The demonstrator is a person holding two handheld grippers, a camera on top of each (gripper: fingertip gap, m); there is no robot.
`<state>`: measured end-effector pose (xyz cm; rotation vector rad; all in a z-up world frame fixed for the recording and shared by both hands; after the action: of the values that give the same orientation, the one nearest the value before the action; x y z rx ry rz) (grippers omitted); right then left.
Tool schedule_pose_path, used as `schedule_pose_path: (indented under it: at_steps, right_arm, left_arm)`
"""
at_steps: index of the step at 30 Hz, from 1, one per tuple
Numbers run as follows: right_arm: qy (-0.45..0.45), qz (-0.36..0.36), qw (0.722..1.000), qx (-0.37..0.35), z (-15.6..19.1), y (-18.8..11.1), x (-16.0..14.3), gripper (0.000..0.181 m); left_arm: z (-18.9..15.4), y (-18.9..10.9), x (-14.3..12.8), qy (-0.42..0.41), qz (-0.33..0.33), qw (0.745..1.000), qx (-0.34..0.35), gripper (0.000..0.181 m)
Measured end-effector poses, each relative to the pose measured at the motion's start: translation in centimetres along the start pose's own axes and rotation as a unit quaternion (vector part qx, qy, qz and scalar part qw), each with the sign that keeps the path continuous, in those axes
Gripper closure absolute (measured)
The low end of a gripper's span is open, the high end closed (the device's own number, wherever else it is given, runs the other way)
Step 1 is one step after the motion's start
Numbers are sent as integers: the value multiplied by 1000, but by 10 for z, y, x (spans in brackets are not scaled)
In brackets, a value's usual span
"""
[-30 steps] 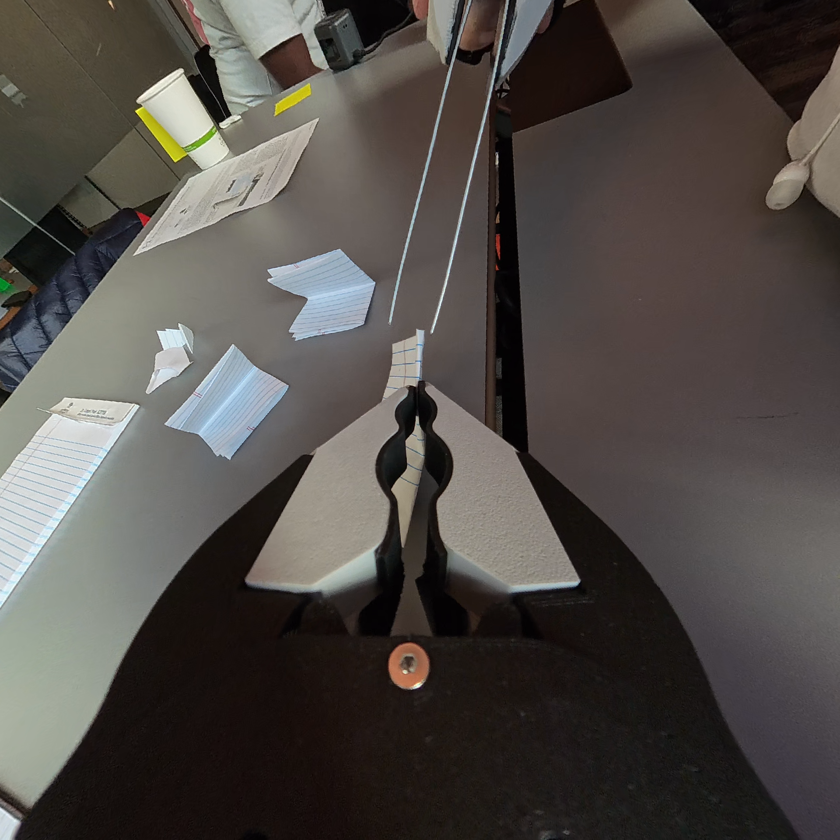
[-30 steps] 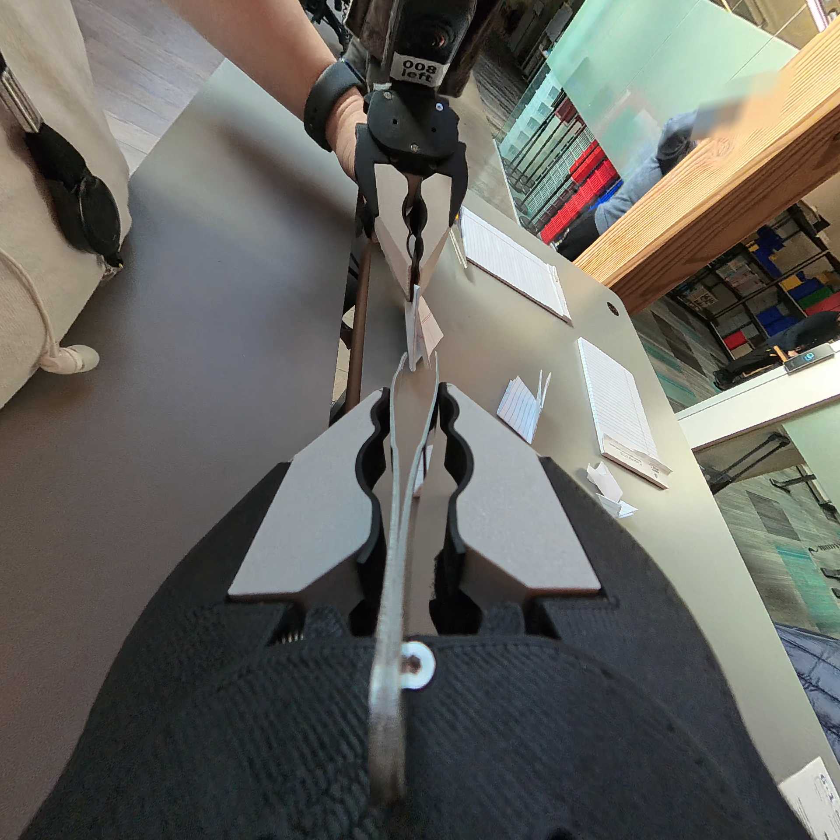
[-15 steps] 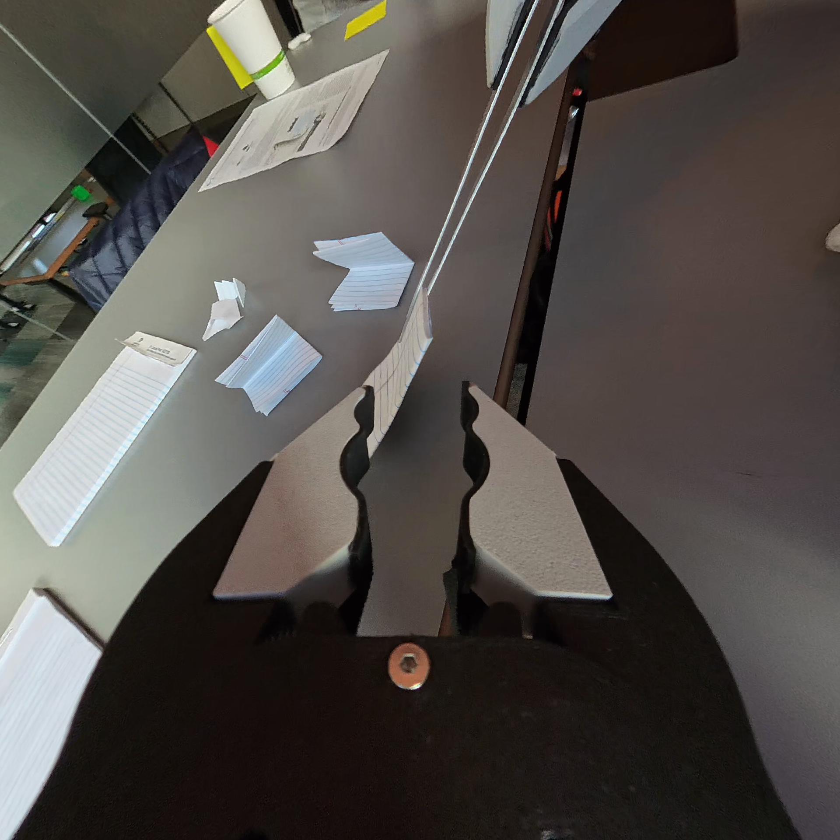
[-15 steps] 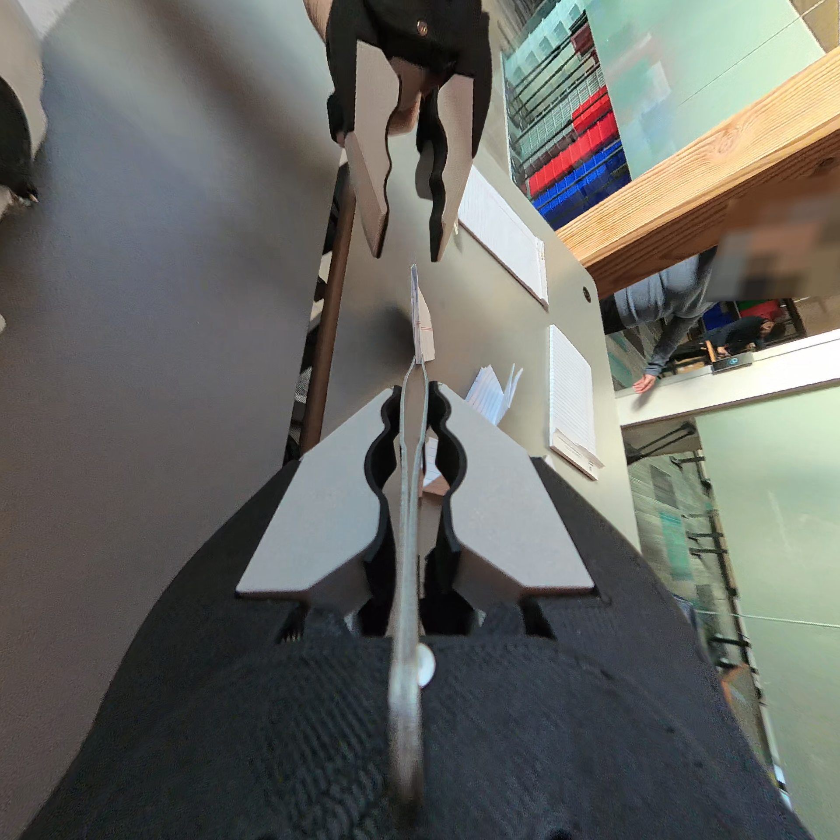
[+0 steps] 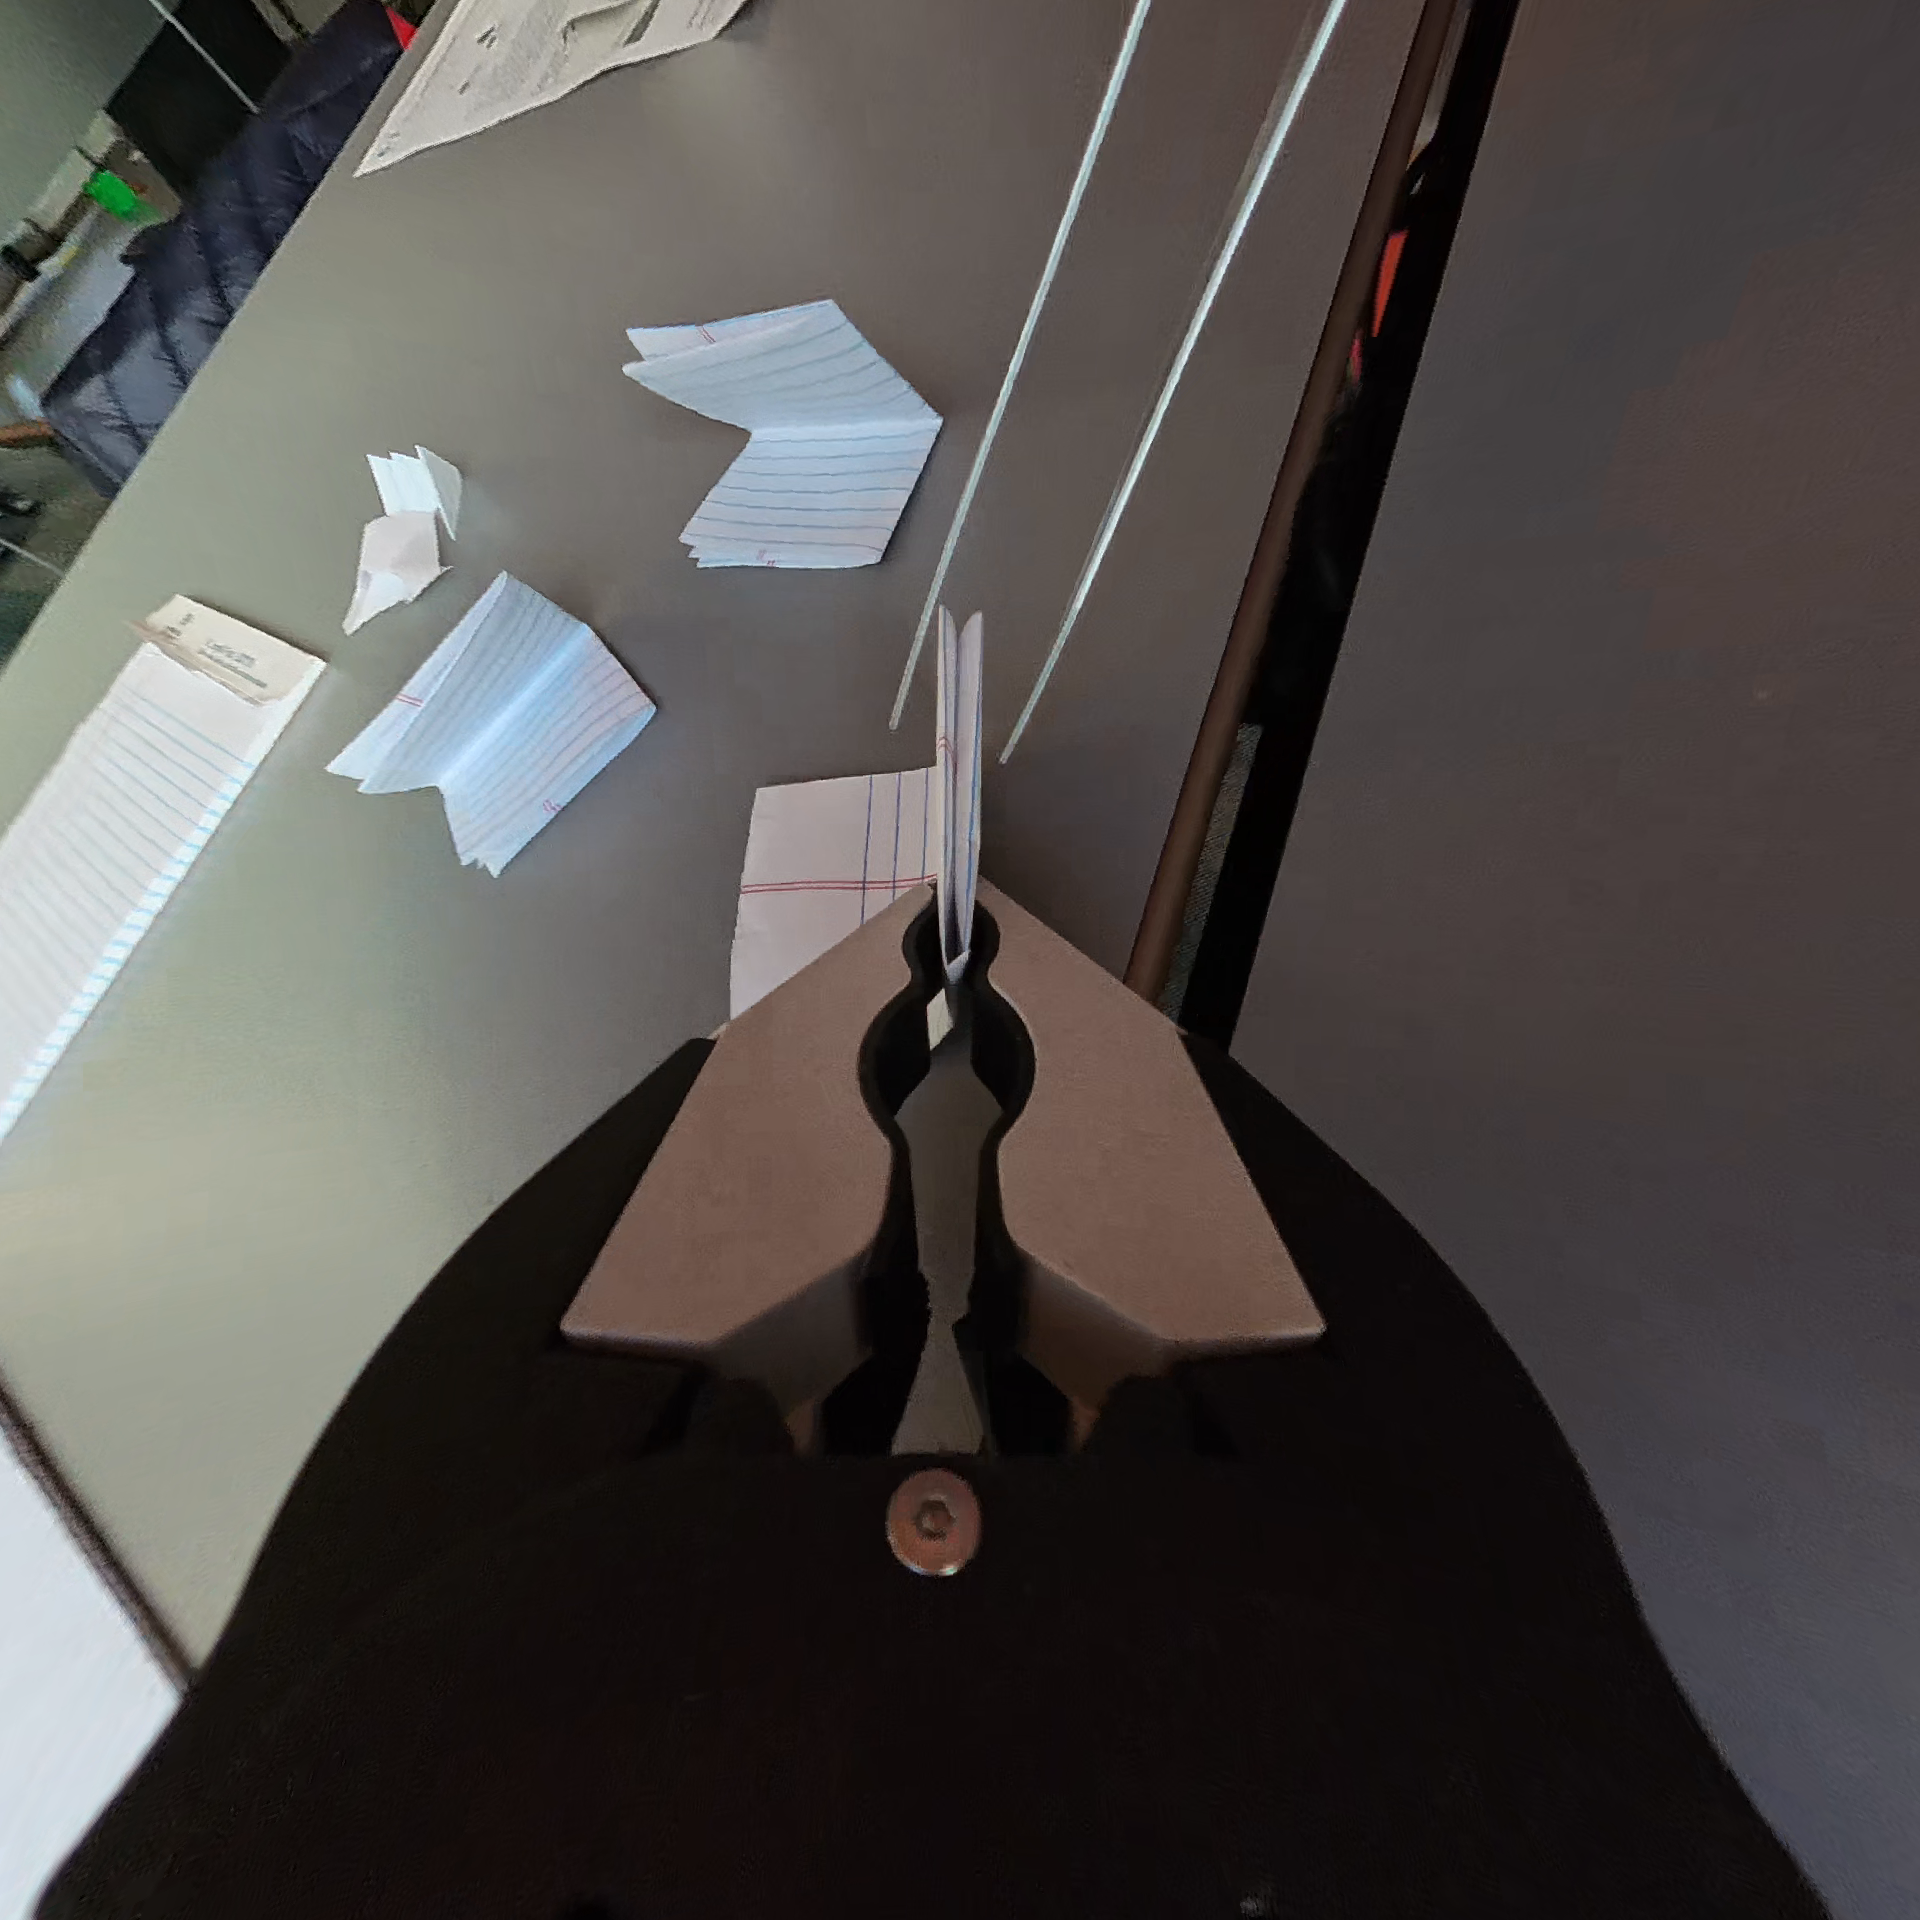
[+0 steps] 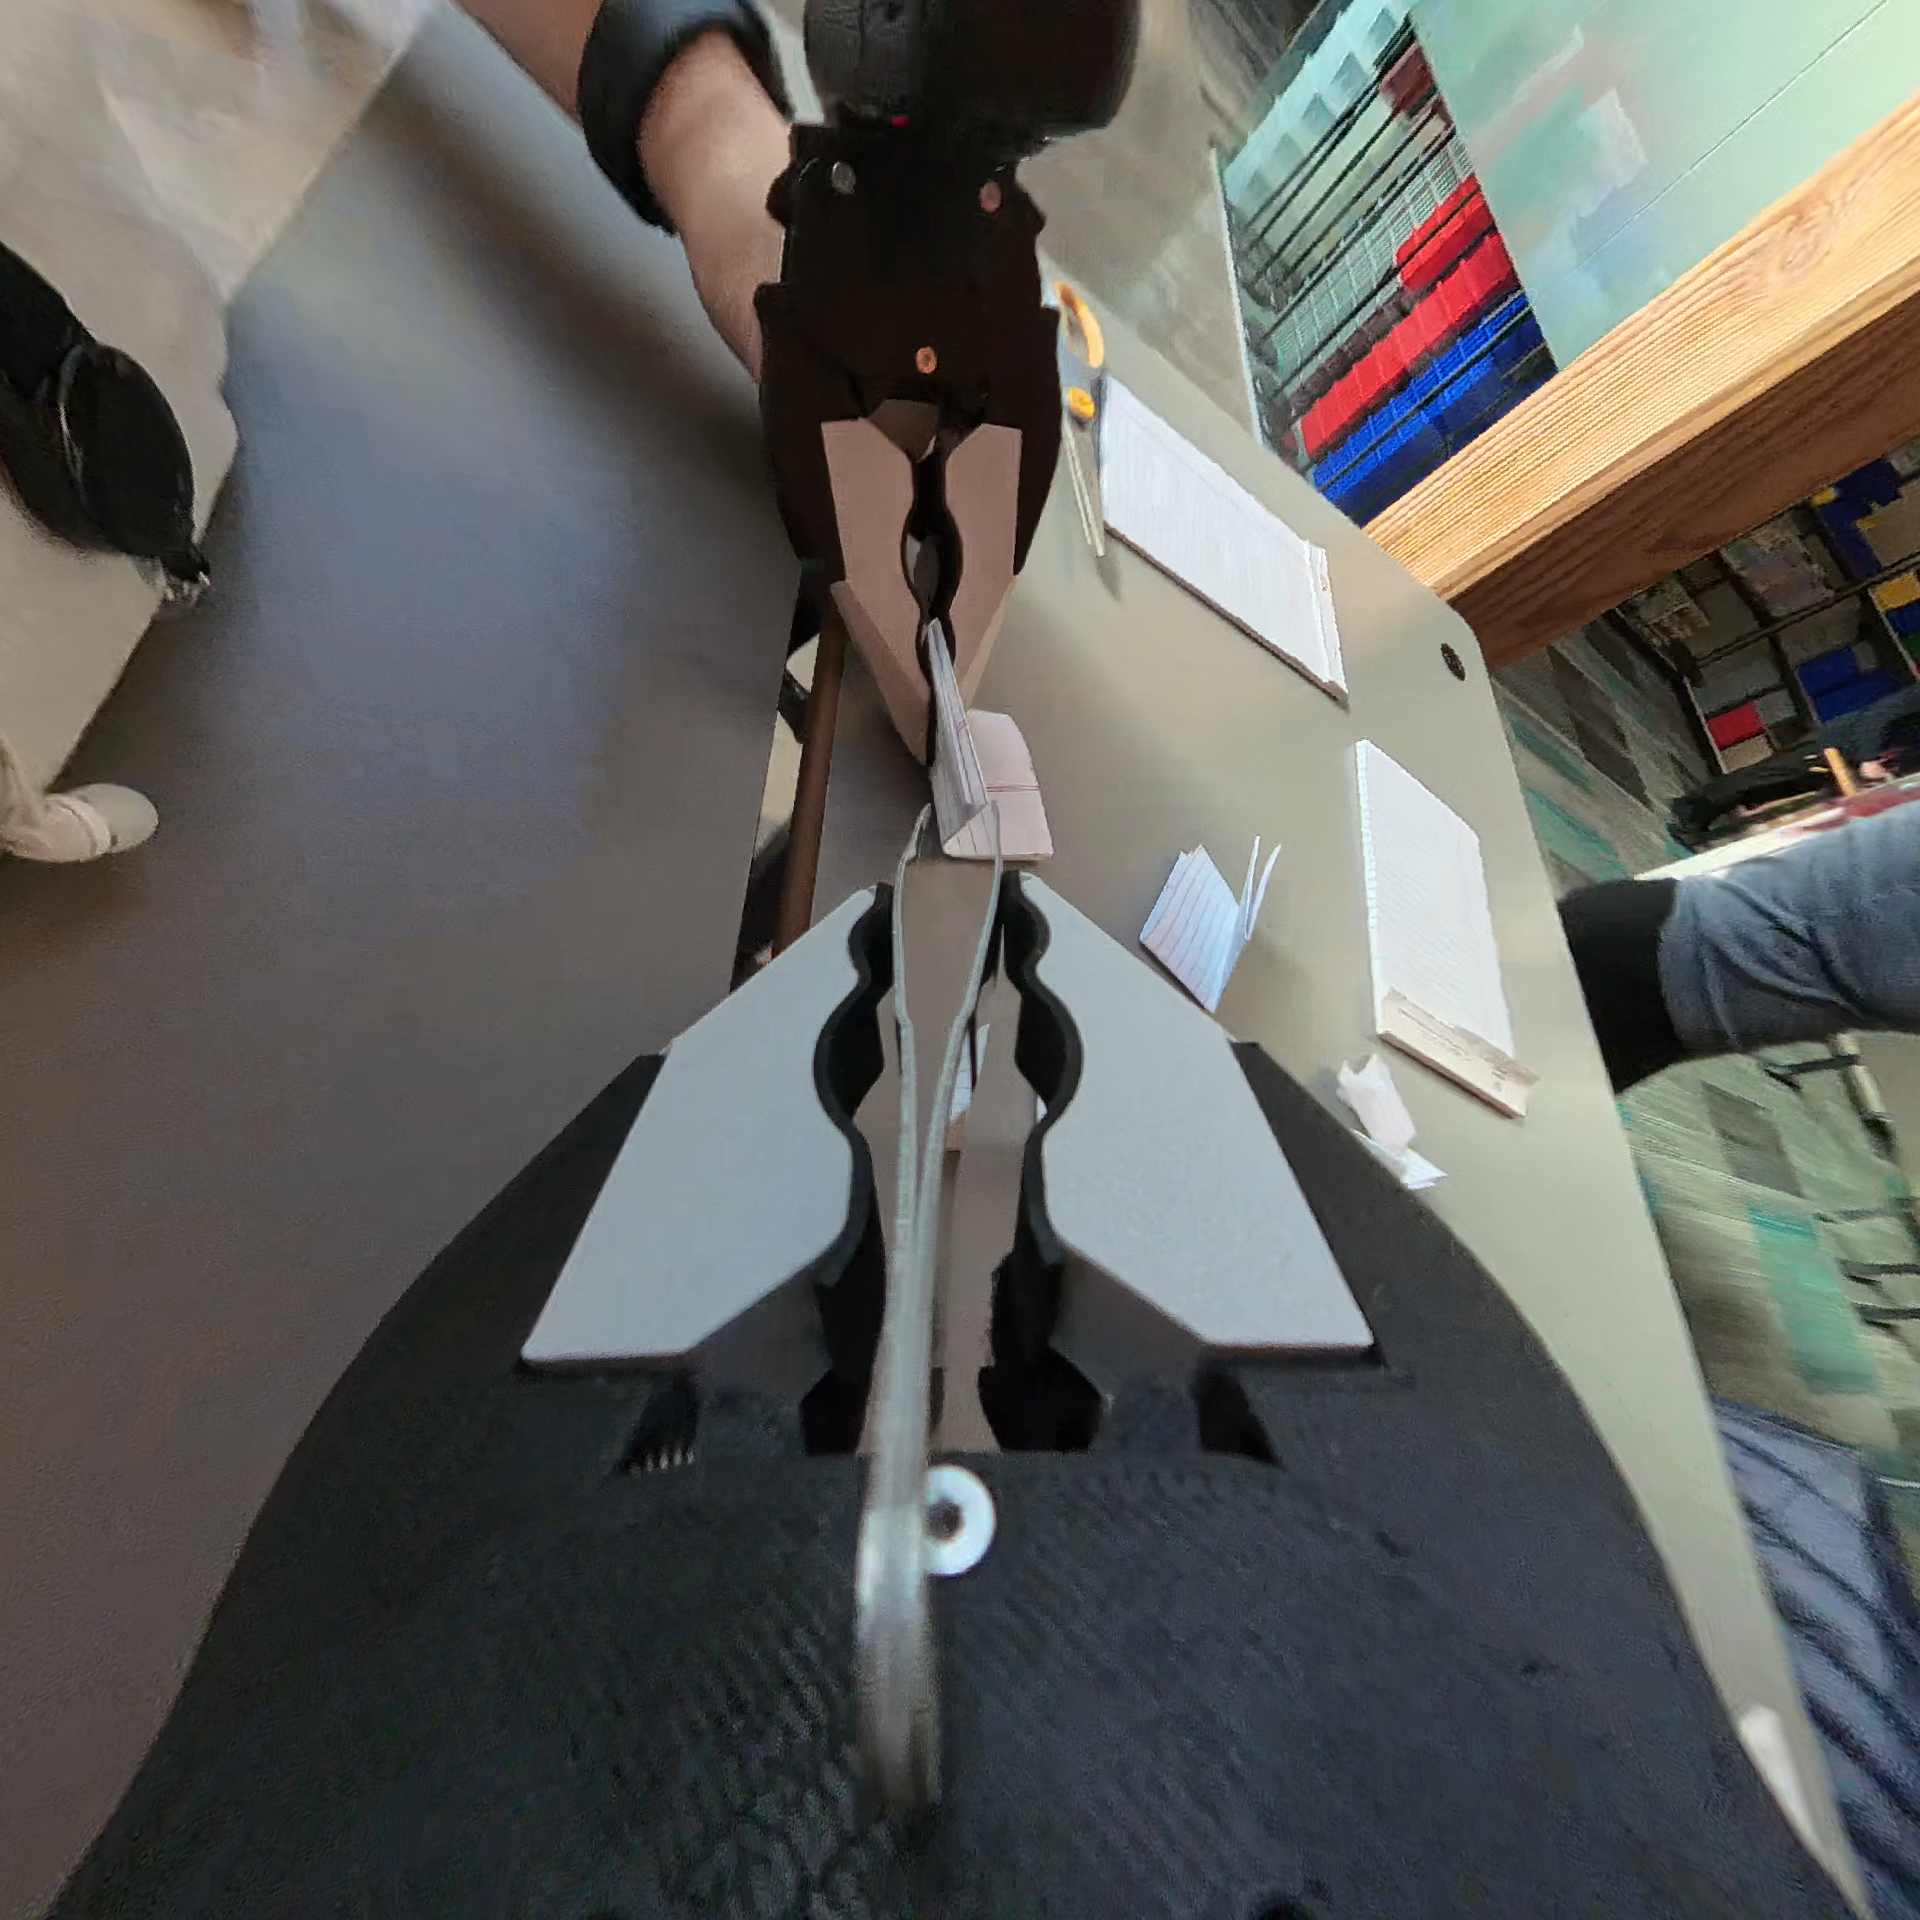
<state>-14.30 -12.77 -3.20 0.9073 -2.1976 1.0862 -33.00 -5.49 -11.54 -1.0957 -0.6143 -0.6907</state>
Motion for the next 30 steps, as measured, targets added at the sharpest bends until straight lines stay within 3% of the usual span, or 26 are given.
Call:
schedule_pose_path:
  at_steps: [2,6,11,12,14,20,22,27,30]
  right_arm:
    - [59,-53,997,8,-6,-3,-11,162]
    - [156,-91,983,34,-16,8,-30,163]
    - [324,-123,934,89,-28,19,-51,169]
    - [342,-130,926,93,-31,20,-54,169]
    - [364,-135,916,101,-34,22,-58,169]
    - [439,-130,878,141,-41,31,-71,169]
    - [464,-126,865,144,-44,33,-76,169]
    - [517,-141,828,165,-49,37,-85,168]
    - [546,-144,812,144,-53,39,-92,166]
  left_arm:
    - [3,-2,-2,-18,-11,999,-26,181]
    - [5,-2,-4,-54,-9,995,-78,181]
    - [20,-4,-5,-160,-16,977,-140,181]
    - [25,-4,-5,-177,-16,974,-141,174]
    - [34,-6,-7,-188,-6,972,-139,134]
    - [54,1,-7,-143,43,969,-196,99]
    - [56,7,-7,-158,66,956,-240,102]
    - [70,17,-6,-222,67,925,-301,136]
    - [74,20,-10,-231,59,921,-308,149]
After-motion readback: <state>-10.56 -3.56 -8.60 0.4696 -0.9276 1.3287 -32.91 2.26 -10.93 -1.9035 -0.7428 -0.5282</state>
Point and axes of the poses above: each gripper's, where its closed fingertips meet, y out along the fingers, x out of its top, z = x × y across the jaws, the point moved 7 cm from there along -y, back along the fingers, and after that the axes turned 1 degree about z, right-handed, at the moved point
